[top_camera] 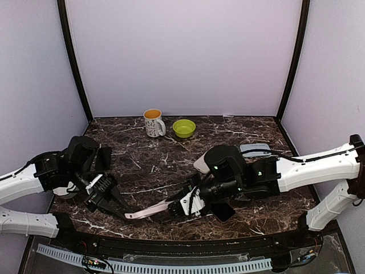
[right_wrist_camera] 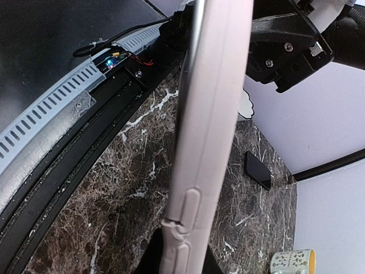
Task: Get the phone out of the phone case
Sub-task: Remove the bottom left corner of the phone case.
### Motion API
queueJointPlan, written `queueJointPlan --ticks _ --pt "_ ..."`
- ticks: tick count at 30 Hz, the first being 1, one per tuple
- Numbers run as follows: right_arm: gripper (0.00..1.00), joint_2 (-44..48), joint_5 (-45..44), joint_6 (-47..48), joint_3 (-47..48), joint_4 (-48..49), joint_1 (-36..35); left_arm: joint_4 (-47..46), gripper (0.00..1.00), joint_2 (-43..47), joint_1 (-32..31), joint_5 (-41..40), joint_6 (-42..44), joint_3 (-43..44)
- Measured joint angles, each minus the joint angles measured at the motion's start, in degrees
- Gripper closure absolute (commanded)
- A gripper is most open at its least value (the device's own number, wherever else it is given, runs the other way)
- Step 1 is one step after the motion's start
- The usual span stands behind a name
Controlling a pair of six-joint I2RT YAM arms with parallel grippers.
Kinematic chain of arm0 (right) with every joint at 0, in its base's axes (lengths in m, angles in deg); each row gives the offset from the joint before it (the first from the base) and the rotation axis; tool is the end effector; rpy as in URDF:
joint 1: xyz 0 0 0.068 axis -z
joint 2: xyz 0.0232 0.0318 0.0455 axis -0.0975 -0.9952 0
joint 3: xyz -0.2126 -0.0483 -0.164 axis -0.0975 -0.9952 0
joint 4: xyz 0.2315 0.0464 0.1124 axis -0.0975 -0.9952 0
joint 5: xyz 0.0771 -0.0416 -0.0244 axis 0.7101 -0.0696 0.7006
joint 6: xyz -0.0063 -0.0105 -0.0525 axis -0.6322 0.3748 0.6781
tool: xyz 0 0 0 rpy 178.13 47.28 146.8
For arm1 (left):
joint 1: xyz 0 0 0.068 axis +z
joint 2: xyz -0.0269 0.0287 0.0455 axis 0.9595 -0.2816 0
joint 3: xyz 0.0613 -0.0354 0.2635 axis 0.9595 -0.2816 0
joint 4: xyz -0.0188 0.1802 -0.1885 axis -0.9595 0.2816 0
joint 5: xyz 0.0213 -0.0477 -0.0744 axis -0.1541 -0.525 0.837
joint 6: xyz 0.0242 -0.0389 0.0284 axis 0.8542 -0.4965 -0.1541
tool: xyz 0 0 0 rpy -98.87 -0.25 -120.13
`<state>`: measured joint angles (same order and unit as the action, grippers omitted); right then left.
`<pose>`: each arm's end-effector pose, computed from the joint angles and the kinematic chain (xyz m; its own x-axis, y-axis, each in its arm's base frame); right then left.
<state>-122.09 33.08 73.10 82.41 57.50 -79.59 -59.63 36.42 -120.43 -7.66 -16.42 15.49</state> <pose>0.0829 0.3221 0.2678 0.7243 -0.3019 -0.6198 -0.6893 -0.3328 -0.6434 0.0955 -0.1491 0.2802 0.2346 0.1423 -0.9616 0.8678 -0.4764 0.1412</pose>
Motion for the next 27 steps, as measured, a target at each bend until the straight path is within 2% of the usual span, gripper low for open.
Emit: queueJointPlan --ticks 18,20,27 --pt "1.0 0.0 -7.7 12.4 0.0 -1.0 -1.9 4.7 0.78 -4.2 -0.4 -0.9 -4.0 0.3" --pt "1.0 0.0 -8.2 12.6 0.0 -1.0 -2.1 4.8 0.76 -4.1 -0.4 -1.2 -4.5 0.3" --pt "1.0 0.0 -8.9 11.2 -0.8 0.1 -2.3 3.1 0.6 -1.6 -0.4 -4.9 -6.9 0.2"
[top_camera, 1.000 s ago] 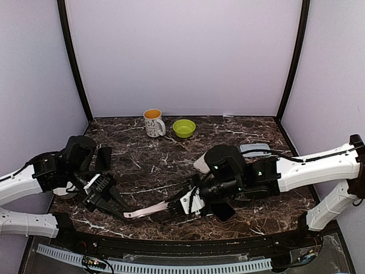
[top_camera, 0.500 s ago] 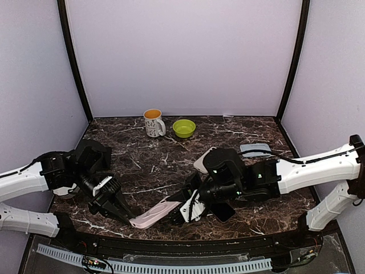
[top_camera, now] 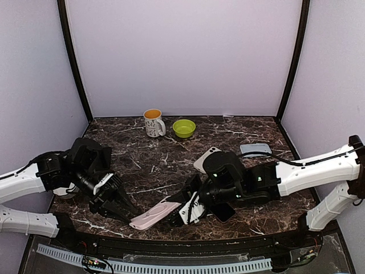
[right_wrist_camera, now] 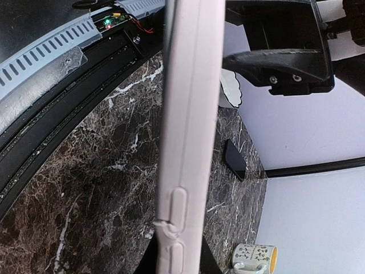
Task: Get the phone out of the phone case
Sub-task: Remove the bottom left corner of the phone case, then pass from the right arm to the left
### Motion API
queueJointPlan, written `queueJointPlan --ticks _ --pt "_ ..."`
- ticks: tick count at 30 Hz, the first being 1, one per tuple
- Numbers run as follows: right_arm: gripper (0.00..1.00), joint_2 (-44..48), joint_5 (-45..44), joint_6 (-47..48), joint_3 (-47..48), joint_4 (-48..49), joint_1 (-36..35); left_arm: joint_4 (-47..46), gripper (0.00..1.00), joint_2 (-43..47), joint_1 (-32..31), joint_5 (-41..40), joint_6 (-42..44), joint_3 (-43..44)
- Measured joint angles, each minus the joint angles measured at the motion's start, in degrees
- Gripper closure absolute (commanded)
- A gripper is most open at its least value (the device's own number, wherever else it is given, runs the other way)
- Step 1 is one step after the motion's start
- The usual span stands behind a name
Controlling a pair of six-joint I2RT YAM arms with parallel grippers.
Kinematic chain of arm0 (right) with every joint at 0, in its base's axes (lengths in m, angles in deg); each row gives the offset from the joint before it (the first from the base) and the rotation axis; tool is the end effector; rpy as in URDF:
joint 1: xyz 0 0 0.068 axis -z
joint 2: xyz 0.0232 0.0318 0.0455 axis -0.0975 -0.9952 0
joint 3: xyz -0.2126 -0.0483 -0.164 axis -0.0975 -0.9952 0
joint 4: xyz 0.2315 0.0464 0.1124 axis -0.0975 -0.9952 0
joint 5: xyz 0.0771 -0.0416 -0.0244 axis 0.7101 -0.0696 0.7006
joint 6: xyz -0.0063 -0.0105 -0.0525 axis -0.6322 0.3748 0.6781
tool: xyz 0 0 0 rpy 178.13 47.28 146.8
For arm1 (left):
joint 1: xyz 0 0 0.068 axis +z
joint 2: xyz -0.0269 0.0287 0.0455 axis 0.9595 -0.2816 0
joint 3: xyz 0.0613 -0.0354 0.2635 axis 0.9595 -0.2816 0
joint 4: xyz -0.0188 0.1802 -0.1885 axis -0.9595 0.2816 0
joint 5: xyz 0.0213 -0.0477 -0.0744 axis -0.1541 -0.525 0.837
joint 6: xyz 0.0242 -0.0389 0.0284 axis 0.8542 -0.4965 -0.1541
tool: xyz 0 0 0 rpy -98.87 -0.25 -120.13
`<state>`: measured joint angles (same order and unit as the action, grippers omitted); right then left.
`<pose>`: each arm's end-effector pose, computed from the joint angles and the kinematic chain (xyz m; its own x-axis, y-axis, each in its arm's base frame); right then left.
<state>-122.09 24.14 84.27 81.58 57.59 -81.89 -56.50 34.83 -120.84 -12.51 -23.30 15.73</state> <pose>0.0750 0.3233 0.2626 0.8473 -0.3285 -0.4174 -0.5205 -0.3574 -0.7755 0.0980 -0.1517 0.2717 0.0992 0.2940 -0.9506 0.9154 -0.4016 -0.0287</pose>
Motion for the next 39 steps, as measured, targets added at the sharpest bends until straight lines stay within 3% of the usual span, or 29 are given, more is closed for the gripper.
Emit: queueJointPlan --ticks 7,18,30,39 --pt "1.0 1.0 -0.4 -4.5 -5.9 5.3 -1.3 -6.8 0.56 8.7 0.0 -9.2 -3.9 -1.0" --pt "1.0 4.5 -4.6 -17.4 -13.8 13.1 0.2 -9.7 0.55 18.0 0.0 -22.2 -8.7 -3.1" --pt "1.0 5.6 -8.9 -33.0 -14.9 20.1 1.3 -17.4 0.59 17.5 0.0 -21.4 -11.9 -7.2" --pt "1.0 5.6 -8.0 -37.1 -14.9 20.8 1.3 -23.4 0.63 15.6 0.0 -15.8 -13.9 -9.1"
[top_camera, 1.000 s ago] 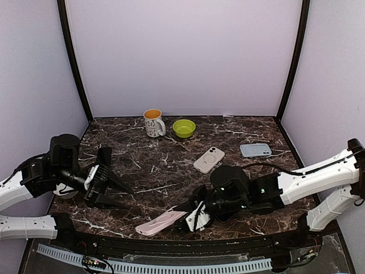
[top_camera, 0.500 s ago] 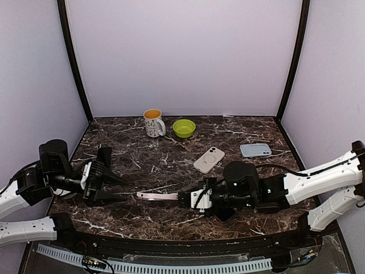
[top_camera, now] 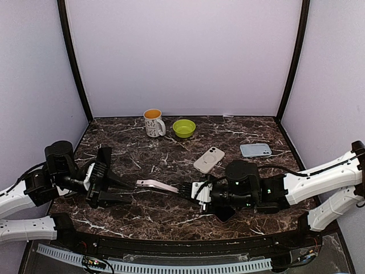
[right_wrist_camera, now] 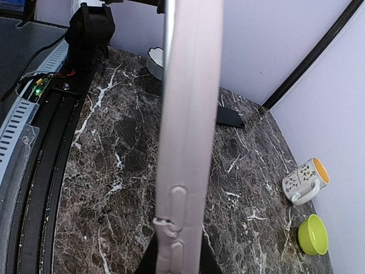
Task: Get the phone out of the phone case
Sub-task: Pass from the right arm to the left
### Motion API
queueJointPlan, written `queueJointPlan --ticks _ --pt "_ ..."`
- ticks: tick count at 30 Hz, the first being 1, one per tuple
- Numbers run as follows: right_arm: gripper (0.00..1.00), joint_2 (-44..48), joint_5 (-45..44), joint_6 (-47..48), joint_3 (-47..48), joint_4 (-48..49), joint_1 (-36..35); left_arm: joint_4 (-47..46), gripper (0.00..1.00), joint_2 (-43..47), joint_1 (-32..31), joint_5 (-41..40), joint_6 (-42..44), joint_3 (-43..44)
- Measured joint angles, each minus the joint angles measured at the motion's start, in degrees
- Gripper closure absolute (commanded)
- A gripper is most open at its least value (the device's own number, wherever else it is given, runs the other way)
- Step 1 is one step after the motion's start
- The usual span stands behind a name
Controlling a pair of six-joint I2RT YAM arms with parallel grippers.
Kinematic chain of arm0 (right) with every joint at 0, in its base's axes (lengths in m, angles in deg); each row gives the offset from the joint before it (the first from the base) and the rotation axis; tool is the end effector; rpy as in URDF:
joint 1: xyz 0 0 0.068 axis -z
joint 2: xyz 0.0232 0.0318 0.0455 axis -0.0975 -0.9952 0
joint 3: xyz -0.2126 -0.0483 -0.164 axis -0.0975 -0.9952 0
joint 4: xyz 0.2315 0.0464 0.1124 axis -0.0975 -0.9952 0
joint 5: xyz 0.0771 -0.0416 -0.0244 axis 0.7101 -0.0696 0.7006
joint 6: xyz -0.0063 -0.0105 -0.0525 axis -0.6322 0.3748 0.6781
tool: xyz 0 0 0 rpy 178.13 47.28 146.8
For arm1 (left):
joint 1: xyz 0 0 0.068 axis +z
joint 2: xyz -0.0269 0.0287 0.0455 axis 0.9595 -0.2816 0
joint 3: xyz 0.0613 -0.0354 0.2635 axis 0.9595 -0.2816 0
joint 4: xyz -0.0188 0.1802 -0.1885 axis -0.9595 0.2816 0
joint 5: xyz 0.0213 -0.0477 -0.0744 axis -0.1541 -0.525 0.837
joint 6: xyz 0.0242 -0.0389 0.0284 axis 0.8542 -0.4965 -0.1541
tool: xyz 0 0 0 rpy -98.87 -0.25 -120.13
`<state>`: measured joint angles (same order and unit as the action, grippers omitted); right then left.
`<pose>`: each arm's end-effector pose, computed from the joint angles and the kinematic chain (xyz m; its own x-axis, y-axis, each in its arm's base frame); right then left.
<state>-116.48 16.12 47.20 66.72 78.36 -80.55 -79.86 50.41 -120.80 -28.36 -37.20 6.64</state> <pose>0.0796 0.2913 0.2401 0.3805 -0.3850 -0.8408 -0.8807 0.1266 -0.4565 0.0856 -0.1295 0.2897 0.2368 0.1063 -0.9657 0.9703 -0.0765 0.2295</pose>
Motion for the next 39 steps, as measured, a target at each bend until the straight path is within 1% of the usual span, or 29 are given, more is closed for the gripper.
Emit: queueJointPlan --ticks 6,15,39 --pt "1.0 0.0 0.1 -1.0 0.0 0.0 0.0 -3.3 0.63 -0.8 -0.9 2.3 -1.7 -0.3" --pt "1.0 0.0 2.4 -1.5 0.0 0.0 0.0 -6.0 0.63 -2.1 -2.4 2.2 -2.3 -0.4" --pt "1.0 0.0 5.6 -1.2 0.0 -1.6 0.1 -6.4 0.64 -2.1 -2.6 1.8 -2.2 -0.7"
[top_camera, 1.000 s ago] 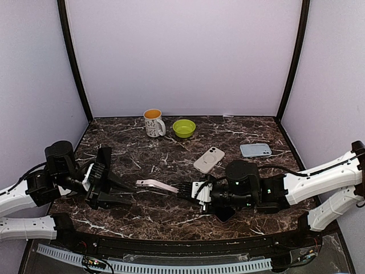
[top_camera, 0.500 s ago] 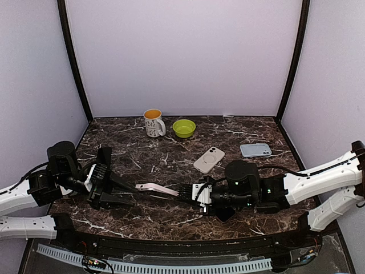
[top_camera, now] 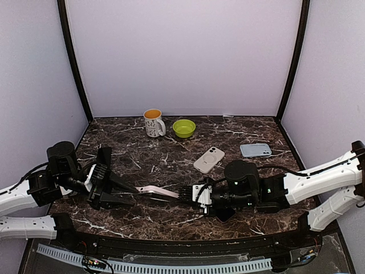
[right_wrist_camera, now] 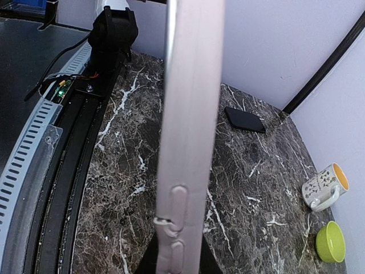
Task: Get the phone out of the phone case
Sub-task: Pass from the right arm to the left
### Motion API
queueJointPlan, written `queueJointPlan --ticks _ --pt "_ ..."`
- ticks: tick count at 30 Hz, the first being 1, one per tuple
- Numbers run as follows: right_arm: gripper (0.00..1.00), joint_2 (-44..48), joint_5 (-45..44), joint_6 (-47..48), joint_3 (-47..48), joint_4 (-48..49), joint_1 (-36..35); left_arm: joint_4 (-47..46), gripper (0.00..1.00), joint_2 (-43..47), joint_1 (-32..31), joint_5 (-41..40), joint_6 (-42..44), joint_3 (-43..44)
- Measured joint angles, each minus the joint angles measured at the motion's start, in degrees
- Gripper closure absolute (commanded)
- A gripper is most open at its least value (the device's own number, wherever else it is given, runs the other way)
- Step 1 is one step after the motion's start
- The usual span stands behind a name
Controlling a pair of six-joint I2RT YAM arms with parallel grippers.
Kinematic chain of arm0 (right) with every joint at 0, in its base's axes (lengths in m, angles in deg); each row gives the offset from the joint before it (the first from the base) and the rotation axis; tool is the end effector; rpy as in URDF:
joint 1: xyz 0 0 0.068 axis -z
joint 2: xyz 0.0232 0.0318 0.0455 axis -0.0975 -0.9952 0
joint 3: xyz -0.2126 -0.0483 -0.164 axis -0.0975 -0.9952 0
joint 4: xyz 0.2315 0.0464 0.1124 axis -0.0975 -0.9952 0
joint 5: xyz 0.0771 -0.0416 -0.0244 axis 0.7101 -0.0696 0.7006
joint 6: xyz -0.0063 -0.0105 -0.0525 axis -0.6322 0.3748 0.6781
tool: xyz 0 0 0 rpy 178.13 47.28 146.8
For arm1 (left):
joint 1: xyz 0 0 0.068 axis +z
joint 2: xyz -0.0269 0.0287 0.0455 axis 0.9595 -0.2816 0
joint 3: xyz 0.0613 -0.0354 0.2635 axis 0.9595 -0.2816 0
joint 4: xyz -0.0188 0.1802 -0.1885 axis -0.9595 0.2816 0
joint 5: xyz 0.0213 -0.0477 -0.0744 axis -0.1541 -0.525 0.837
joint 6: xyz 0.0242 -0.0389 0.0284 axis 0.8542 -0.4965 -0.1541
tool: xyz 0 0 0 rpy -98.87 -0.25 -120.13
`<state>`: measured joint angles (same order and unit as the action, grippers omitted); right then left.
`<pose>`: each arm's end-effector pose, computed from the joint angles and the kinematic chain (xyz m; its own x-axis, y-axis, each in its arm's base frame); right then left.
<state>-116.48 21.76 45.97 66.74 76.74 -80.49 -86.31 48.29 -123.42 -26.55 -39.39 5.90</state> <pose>0.0763 0.2912 0.2373 0.3652 -0.3649 -0.8564 -0.9122 0.0431 -0.4074 0.0839 -0.1395 0.2912 0.2426 0.0436 -0.9691 0.9624 -0.1365 0.2348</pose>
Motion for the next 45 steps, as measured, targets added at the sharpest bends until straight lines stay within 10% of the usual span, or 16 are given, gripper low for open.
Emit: queueJointPlan --ticks 45 --pt "1.0 0.0 5.7 -4.9 0.0 -3.4 1.2 -1.1 0.62 -1.3 -1.2 -7.2 1.7 -1.5"
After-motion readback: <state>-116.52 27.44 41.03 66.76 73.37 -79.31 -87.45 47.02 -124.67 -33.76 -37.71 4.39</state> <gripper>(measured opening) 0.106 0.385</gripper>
